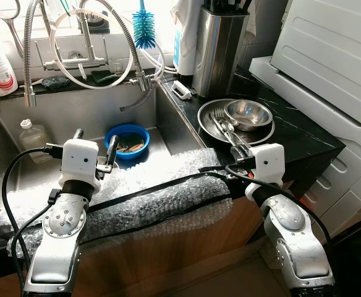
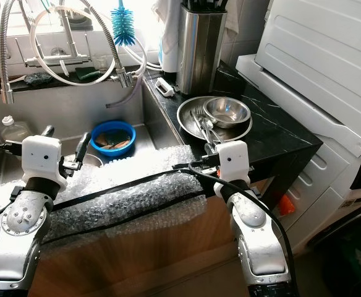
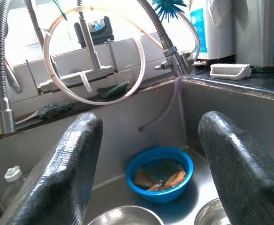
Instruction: Kitchen organization
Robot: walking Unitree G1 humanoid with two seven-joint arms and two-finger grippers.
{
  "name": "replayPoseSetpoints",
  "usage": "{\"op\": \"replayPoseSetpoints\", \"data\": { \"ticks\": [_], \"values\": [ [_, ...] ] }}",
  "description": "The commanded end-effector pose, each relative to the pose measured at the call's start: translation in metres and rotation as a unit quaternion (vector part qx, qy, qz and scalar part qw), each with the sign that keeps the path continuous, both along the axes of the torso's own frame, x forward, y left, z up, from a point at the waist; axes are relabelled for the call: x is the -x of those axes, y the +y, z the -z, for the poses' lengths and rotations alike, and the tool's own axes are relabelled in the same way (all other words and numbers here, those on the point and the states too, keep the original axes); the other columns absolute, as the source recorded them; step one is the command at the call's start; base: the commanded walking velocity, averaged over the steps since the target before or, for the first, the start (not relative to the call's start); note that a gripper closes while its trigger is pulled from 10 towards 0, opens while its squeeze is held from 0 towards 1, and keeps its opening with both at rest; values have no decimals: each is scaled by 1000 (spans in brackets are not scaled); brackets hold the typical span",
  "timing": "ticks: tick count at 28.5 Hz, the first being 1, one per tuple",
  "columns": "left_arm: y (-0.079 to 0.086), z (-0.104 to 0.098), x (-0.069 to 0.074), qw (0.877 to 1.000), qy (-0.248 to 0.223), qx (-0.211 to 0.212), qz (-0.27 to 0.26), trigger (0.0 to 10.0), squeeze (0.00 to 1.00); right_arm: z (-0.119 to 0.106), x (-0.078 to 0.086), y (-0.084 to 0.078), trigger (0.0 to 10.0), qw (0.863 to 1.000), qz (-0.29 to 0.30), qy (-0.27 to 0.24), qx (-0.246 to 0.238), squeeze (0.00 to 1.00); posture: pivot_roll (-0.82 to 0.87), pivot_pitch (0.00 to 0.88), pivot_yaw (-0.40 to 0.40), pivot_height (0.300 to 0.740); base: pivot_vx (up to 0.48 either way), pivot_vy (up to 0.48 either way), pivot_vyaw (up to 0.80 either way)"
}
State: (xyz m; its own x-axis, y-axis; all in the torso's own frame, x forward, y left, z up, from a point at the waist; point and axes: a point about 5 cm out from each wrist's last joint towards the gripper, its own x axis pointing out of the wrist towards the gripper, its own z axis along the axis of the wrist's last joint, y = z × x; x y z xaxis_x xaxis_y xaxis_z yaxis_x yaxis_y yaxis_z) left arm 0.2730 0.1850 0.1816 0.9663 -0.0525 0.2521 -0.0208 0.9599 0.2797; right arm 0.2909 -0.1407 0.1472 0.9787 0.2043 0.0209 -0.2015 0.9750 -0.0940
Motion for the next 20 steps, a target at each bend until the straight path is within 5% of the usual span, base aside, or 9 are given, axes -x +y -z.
{"op": "replayPoseSetpoints", "data": {
  "ticks": [1, 11, 12, 20],
  "values": [
    [-2, -5, -2, 1000, -14, -6, 0, 10000, 0, -5, -3, -3, 0, 1000, 7, -11, -6, 0, -37, 0, -82, 727, 0, 0, 0],
    [-2, -5, -2, 1000, -15, -5, 0, 10000, 0, -7, -4, -3, 0, 1000, 9, -18, -8, 0, -39, 0, -82, 727, 0, 0, 0],
    [-2, -5, -2, 1000, -16, -5, 0, 10000, 0, -8, -5, -3, 9725, 1000, 10, -21, -7, 0, -38, 0, -83, 727, 0, 0, 0],
    [-2, -5, -2, 1000, -18, -5, -2, 10000, 0, -23, -6, -2, 10000, 998, 13, -67, -15, 0, -38, 0, -85, 727, 0, 0, 0]
  ]
}}
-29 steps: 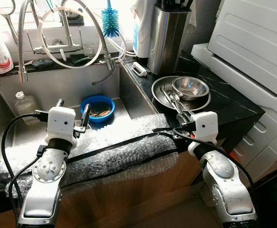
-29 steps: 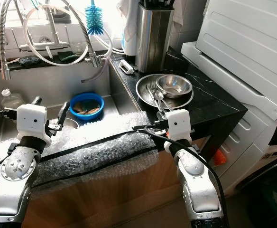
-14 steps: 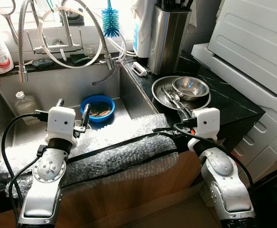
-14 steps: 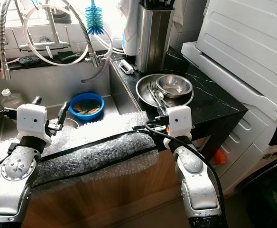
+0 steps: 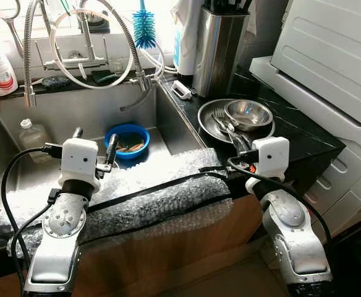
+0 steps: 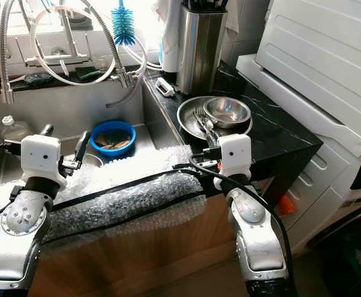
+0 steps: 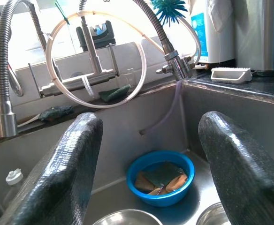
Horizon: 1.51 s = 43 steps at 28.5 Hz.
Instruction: Kitchen organization
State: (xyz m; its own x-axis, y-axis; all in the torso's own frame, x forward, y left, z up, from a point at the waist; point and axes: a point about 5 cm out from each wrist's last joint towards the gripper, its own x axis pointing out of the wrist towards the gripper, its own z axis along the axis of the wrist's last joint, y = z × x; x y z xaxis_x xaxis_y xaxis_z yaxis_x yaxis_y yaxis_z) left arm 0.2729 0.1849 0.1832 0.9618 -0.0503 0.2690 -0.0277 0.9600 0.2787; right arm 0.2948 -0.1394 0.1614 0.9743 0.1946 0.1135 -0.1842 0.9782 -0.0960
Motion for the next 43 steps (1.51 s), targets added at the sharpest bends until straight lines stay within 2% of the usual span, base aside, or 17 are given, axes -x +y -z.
{"op": "replayPoseSetpoints", "data": {
  "ticks": [1, 5, 19, 23, 26, 35, 36, 43],
  "values": [
    [-2, -4, -2, 1000, -9, -5, -1, 10000, 0, -11, -2, -3, 10000, 1000, 8, -25, -9, 0, -38, 0, -85, 727, 0, 0, 0],
    [-2, -4, -2, 1000, -10, -4, -2, 10000, 0, -17, -3, -3, 10000, 999, 5, -42, -16, 0, -37, 0, -85, 727, 0, 0, 0],
    [-2, -4, -3, 1000, -13, -4, -2, 10000, 0, -18, -3, 0, 10000, 999, -4, -52, -12, 0, -37, 0, -86, 727, 0, 0, 0],
    [-2, -4, -3, 1000, -12, -5, -2, 10000, 0, -13, -3, 2, 10000, 999, -7, -34, -4, 0, -38, 0, -86, 727, 0, 0, 0],
    [-2, -4, -3, 1000, -12, -5, -2, 10000, 0, 1, -4, 2, 10000, 999, 2, 9, 33, 0, -40, 0, -86, 727, 0, 0, 0],
    [-2, -4, -3, 1000, -12, -5, -2, 10000, 0, 1, -4, 2, 10000, 999, 2, 10, 35, 0, -40, 0, -86, 727, 0, 0, 0],
    [-2, -4, -3, 1000, -12, -4, -2, 10000, 0, 8, -1, 9, 10000, 999, -18, 28, 30, 1000, -36, 0, -88, 727, 0, 0, 0],
    [-3, -4, -3, 1000, -11, -4, -3, 10000, 0, 23, 1, 9, 10000, 997, -11, 69, 39, 1000, -35, 0, -89, 727, 0, 0, 0]
  ]
}}
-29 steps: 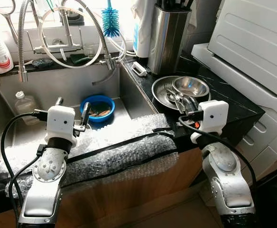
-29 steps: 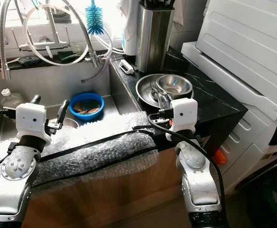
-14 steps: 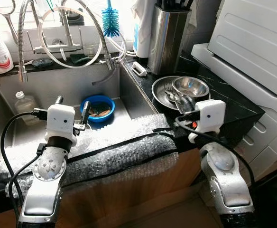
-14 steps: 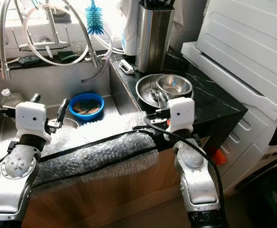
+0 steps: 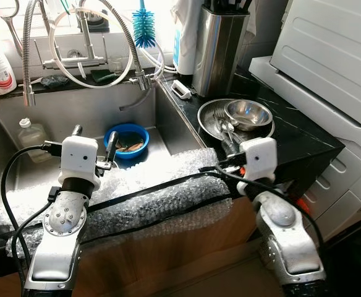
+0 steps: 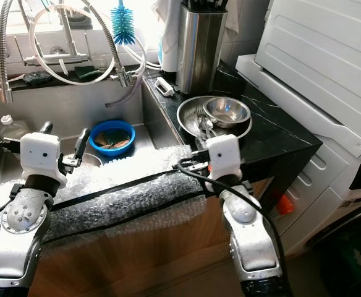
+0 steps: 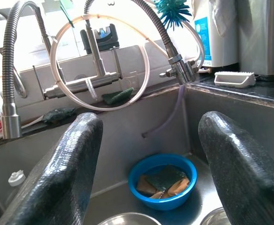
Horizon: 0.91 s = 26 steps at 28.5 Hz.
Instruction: Kitchen organization
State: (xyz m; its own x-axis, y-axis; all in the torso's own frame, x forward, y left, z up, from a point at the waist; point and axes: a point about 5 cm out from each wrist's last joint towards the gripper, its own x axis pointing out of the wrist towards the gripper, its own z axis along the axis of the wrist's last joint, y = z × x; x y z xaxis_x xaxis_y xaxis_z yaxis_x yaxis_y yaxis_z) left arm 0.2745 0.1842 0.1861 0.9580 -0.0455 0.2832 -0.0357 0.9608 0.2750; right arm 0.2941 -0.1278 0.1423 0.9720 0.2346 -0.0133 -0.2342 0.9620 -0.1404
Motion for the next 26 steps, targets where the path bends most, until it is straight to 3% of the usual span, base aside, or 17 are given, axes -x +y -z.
{"op": "replayPoseSetpoints", "data": {
  "ticks": [1, 4, 10, 21, 22, 24, 26],
  "values": [
    [-2, -1, -1, 1000, -4, -5, -1, 10000, 0, 5, 0, -3, 10000, 1000, 8, 13, 7, 1000, -35, 0, -89, 727, 0, 0, 0],
    [-2, -1, -1, 1000, -5, -5, -1, 10000, 0, 4, 1, -3, 10000, 1000, 8, 14, 6, 1000, -36, 0, -89, 727, 0, 0, 0],
    [-1, -2, -1, 1000, -8, -5, -2, 10000, 0, -12, 0, 1, 10000, 999, -4, -34, -19, 1000, -35, 0, -90, 727, 0, 0, 0],
    [-1, -2, -1, 1000, -8, -5, -2, 10000, 0, -11, 0, 1, 10000, 999, -3, -35, -24, 1000, -35, 0, -90, 727, 0, 0, 0],
    [-1, -2, -1, 1000, -7, -5, -3, 10000, 0, -16, -1, 4, 10000, 997, -28, -60, 40, 0, -36, 0, -89, 727, 0, 0, 0],
    [-1, -2, -2, 1000, -8, -6, -3, 10000, 0, -18, -1, 6, 10000, 993, -47, -76, 82, 0, -35, 0, -89, 727, 0, 0, 0],
    [-1, -2, -2, 1000, -8, -5, -3, 10000, 0, -19, 0, 6, 10000, 980, -76, -101, 156, 0, -37, 0, -88, 727, 0, 0, 0]
  ]
}}
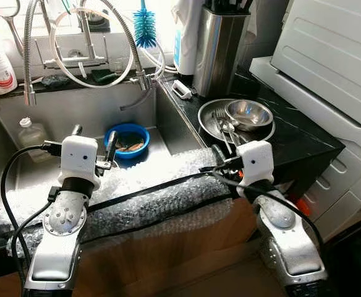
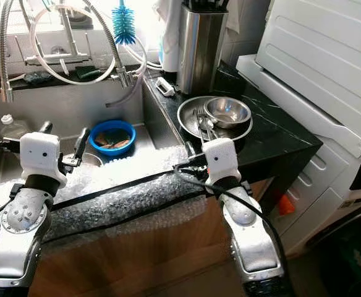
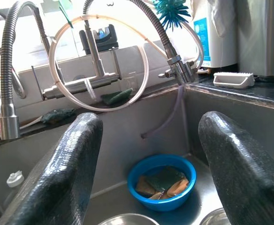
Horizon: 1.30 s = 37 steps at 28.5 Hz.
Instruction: Kitchen organization
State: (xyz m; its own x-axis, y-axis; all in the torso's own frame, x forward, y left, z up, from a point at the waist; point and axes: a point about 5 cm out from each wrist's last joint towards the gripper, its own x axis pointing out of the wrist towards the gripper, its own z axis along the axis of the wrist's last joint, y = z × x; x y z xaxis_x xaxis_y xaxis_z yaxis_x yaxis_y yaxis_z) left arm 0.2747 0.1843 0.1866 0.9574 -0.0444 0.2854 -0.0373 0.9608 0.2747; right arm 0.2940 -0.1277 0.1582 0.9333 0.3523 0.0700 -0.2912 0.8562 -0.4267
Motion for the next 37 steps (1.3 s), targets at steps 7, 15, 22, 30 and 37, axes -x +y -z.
{"op": "replayPoseSetpoints", "data": {
  "ticks": [7, 15, 22, 30, 37],
  "values": [
    [-2, -2, -1, 1000, -8, -5, -1, 10000, 0, -5, -2, 0, 10000, 999, -15, -20, 41, 0, -38, 0, -90, 727, 0, 0, 0],
    [-2, -2, -2, 1000, -7, -5, 1, 10000, 0, 6, -3, -3, 10000, 995, 11, -6, 96, 0, -38, 0, -89, 727, 0, 0, 0],
    [-3, -2, -2, 1000, -6, -5, 2, 10000, 0, 10, -2, -1, 10000, 993, 2, 0, 116, 0, -39, 0, -90, 727, 0, 0, 0],
    [-2, -2, -2, 1000, -6, -6, 0, 10000, 0, 20, -5, -12, 10000, 990, 47, 33, 132, 0, -34, 0, -89, 727, 0, 0, 0],
    [-2, -2, -2, 1000, -6, -5, 2, 10000, 0, 19, -6, -17, 10000, 988, 67, 35, 132, 0, -36, 0, -88, 727, 0, 0, 0]
  ]
}}
